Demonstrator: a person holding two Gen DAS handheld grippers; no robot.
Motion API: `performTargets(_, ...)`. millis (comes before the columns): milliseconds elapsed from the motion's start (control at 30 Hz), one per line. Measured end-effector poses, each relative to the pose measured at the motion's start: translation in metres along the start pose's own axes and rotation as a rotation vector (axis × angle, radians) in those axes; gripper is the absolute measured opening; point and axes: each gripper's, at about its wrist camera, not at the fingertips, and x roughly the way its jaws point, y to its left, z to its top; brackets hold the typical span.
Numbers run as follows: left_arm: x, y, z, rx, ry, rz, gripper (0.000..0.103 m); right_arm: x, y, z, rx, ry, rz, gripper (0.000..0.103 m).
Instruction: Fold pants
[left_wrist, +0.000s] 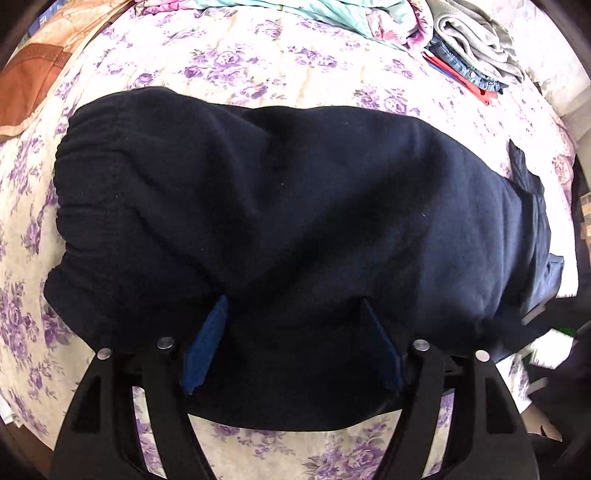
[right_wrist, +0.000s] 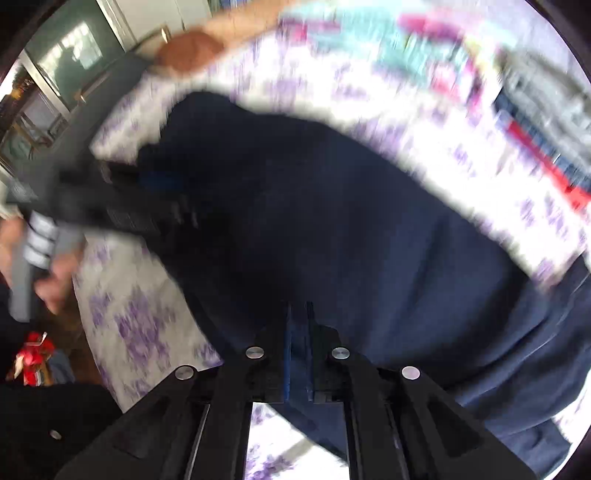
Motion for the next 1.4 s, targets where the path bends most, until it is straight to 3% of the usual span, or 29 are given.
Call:
performTargets(33,0.000,0.003,-0.001,-0.010,0.000,-0.015,0.071,-0.004,0.009,-0.007,-0.039,-0.030,-0.033,0.008)
performTargets(100,-0.003,0.011,-0.010,-0.041,-0.010,-0.051,0.071,-0.016,0.013,-0.011,-0.069,-0.009,-0.037,0.008)
performTargets(167,-0.003,0.017,-0.011,-0.066,-0.022,-0.084,0.072,-0.046,-0.006,0.000,-0.014,-0.043,-0.011,0.006)
performTargets(233,-0.005,0.021,-0.012,-0.071,-0.030,-0.101,0.072,-0.080,-0.044,0.017,0.080,-0.120,-0.106,0.010)
performTargets(267,-0.004,0.019,-0.011,-0.069,-0.032,-0.100,0.072,-0.096,-0.072,0.028,0.157,-0.143,-0.185,0.035)
performTargets(300,-0.008,0.025,-0.015,-0.066,-0.034,-0.095,0.072,-0.106,-0.102,0.038,0.237,-0.148,-0.263,0.079)
performTargets(333,-0.009,0.024,-0.016,-0.067,-0.034,-0.085,0.072,-0.110,-0.130,0.047,0.306,-0.131,-0.336,0.090)
performTargets(367,-0.011,0.022,-0.017,-0.073,-0.030,-0.074,0.072,-0.111,-0.158,0.056,0.374,-0.102,-0.412,0.091)
performTargets(433,-0.017,0.013,-0.019,-0.078,-0.029,-0.073,0.072,-0.096,-0.209,0.074,0.535,-0.018,-0.564,0.090)
performTargets(533,-0.024,-0.006,-0.023,-0.079,-0.049,-0.092,0.071,-0.061,-0.252,0.078,0.734,0.131,-0.643,0.084)
performTargets(600,-0.024,-0.014,-0.028,-0.103,-0.033,-0.167,0.071,-0.031,-0.248,0.092,0.759,0.188,-0.671,0.083)
performTargets(700,-0.017,-0.034,-0.034,-0.050,-0.017,-0.107,0.071,0.001,-0.234,0.090,0.707,0.273,-0.732,0.083)
performTargets(767,-0.012,-0.038,-0.035,-0.029,-0.009,-0.079,0.071,0.011,-0.226,0.085,0.692,0.280,-0.750,0.083)
performTargets(900,-0.013,-0.031,-0.033,-0.070,-0.008,-0.117,0.071,0.002,-0.245,0.067,0.735,0.306,-0.792,0.083)
performTargets(1100,-0.015,-0.039,-0.032,-0.048,0.002,-0.106,0.071,0.010,-0.287,0.052,0.810,0.313,-0.749,0.083)
performTargets(1133,-0.018,-0.044,-0.033,-0.034,0.006,-0.122,0.069,0.008,-0.290,0.052,0.813,0.298,-0.739,0.078)
performTargets(1167,-0.020,-0.047,-0.033,-0.029,0.011,-0.152,0.065,0.006,-0.290,0.049,0.835,0.265,-0.684,0.050)
performTargets(1200,-0.021,-0.051,-0.032,-0.023,0.015,-0.173,0.065,0.004,-0.290,0.044,0.869,0.237,-0.620,0.014)
performTargets(1267,-0.016,-0.061,-0.032,0.012,0.024,-0.149,0.065,-0.002,-0.287,0.036,0.869,0.208,-0.611,0.007)
performTargets(1333,0.001,-0.064,-0.033,0.016,0.074,-0.124,0.065,-0.015,-0.285,0.026,0.883,0.159,-0.591,0.005)
performTargets(1400,0.009,-0.067,-0.034,0.032,0.075,-0.097,0.065,-0.040,-0.282,0.012,0.888,0.075,-0.569,0.004)
